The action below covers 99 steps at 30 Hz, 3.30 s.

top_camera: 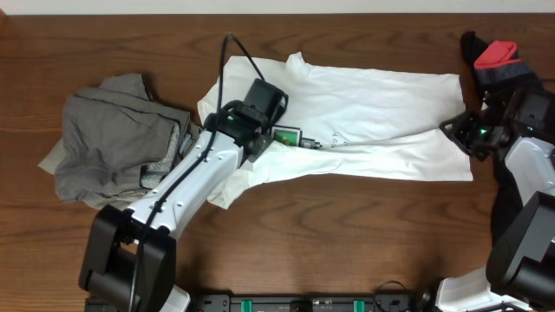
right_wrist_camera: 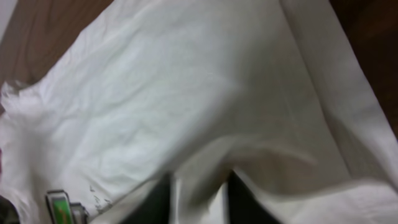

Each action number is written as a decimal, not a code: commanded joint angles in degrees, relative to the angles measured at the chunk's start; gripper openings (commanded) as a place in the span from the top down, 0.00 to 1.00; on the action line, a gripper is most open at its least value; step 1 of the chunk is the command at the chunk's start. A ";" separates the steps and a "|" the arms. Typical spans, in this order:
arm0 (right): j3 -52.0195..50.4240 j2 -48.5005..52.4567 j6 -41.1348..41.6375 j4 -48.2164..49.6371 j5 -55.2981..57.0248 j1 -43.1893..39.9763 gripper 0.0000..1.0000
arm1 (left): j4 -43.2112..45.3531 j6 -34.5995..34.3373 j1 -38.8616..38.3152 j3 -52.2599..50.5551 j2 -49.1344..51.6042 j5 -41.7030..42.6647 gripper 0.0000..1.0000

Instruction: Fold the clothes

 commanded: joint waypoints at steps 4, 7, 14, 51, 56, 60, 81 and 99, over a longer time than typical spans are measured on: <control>0.74 0.33 -0.24 -1.77 -0.57 0.46 0.50 | -3.61 -10.40 3.19 2.84 -1.62 -5.14 0.22; 0.74 0.33 -0.55 -4.50 -0.55 0.44 0.47 | -10.21 -16.98 3.23 3.58 -3.67 -3.63 0.17; 0.74 0.33 -3.21 -10.88 -0.76 0.44 0.46 | -21.38 -23.26 3.74 -0.26 -4.66 17.55 0.15; 0.74 0.33 -4.59 -15.47 -0.70 0.48 0.48 | 6.14 -19.71 3.74 -11.28 -0.11 6.91 0.94; 0.74 0.33 -4.59 -15.47 -0.72 0.48 0.48 | -0.68 -15.85 3.74 -4.13 -2.47 3.63 0.94; 0.74 0.33 -4.59 -15.47 -0.72 0.48 0.48 | -2.43 -11.74 3.85 -0.24 -2.75 3.13 0.94; 0.74 0.33 -4.52 -15.47 -0.72 0.48 0.49 | 13.00 1.68 11.23 0.04 -1.22 2.86 0.94; 0.74 0.33 -4.59 -18.91 3.89 0.44 0.41 | -6.03 -23.58 12.41 0.09 -1.73 -0.31 0.21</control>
